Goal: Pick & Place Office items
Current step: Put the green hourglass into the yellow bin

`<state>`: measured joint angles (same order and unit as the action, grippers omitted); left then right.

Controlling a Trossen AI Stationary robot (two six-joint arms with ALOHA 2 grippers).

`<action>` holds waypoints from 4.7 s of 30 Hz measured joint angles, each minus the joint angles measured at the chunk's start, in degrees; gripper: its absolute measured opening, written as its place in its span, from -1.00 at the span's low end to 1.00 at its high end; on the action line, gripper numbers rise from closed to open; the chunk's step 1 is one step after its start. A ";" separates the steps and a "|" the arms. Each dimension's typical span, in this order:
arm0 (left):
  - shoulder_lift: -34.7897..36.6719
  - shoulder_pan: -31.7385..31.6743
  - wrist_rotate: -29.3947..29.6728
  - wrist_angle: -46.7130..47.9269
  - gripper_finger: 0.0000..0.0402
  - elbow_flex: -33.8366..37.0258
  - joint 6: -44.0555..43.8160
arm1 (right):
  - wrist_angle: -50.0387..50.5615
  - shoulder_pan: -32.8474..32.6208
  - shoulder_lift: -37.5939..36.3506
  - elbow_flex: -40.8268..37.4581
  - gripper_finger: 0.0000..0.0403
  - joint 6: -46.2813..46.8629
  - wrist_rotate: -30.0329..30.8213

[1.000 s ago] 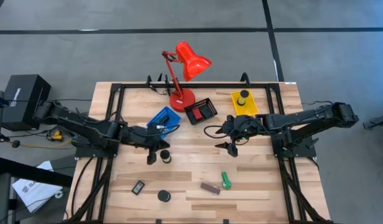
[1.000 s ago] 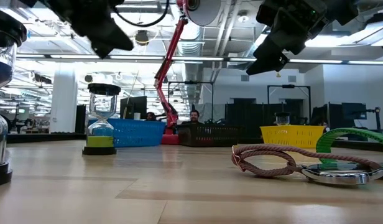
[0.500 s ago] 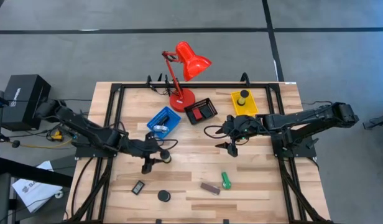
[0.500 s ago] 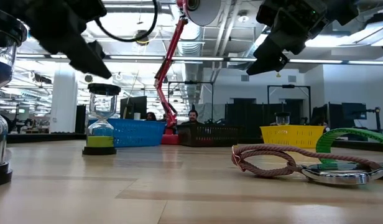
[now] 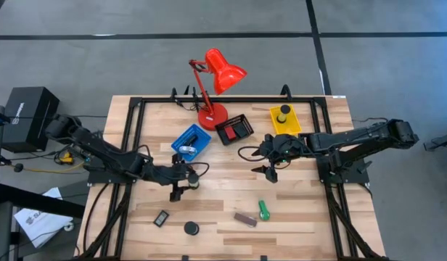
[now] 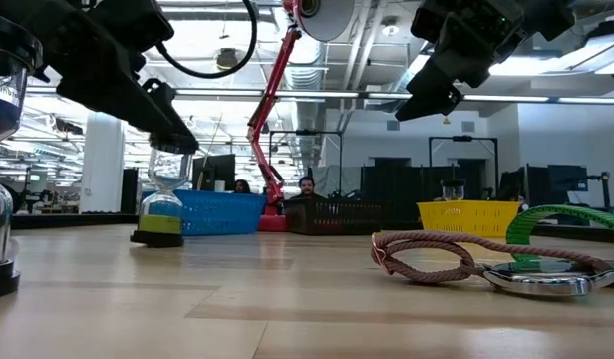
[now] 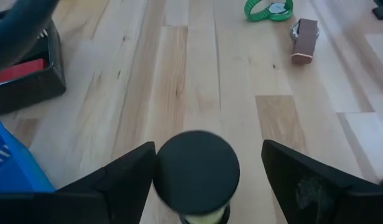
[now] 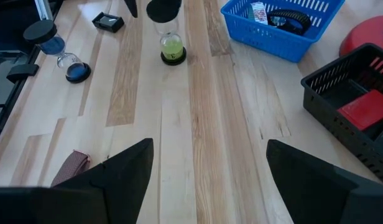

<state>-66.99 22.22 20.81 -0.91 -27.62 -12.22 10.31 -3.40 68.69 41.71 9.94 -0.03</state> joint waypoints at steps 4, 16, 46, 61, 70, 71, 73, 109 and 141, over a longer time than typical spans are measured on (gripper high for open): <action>-0.50 0.00 0.17 -0.38 0.45 -0.02 0.03 | 0.00 0.00 0.00 0.00 0.51 -0.05 0.00; 1.03 -0.07 2.74 -0.44 0.45 0.36 1.86 | 0.39 0.00 0.00 0.00 0.51 -0.05 0.00; 1.03 -0.11 2.74 -2.04 0.04 4.31 -3.71 | 0.39 0.00 0.00 0.00 0.51 -0.04 -0.02; 1.03 -7.57 0.98 -14.16 0.05 4.26 -0.43 | 1.40 1.09 -0.37 -0.03 0.51 0.23 0.00; -6.62 -18.41 -8.02 -18.36 0.02 -8.06 13.53 | 12.63 2.60 -11.00 -0.05 0.51 3.07 0.18; -8.42 -19.55 -9.48 -18.37 0.04 -10.11 14.35 | 14.54 2.85 -12.75 -0.04 0.51 3.44 0.67; -12.55 -21.50 -12.07 -18.58 0.07 -14.39 16.94 | 17.28 3.14 -15.72 -0.04 0.51 3.58 2.55; -52.57 -28.52 -21.15 -18.49 0.17 -45.31 18.35 | 28.04 3.00 -20.59 -0.04 0.51 7.09 6.12; -32.20 -28.52 -20.82 -2.16 0.34 -44.92 19.29 | 20.69 3.68 -20.59 0.00 0.51 5.03 6.10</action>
<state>-99.19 -6.31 -0.01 -3.07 -72.54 7.07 31.00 0.28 48.10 41.71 14.97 6.07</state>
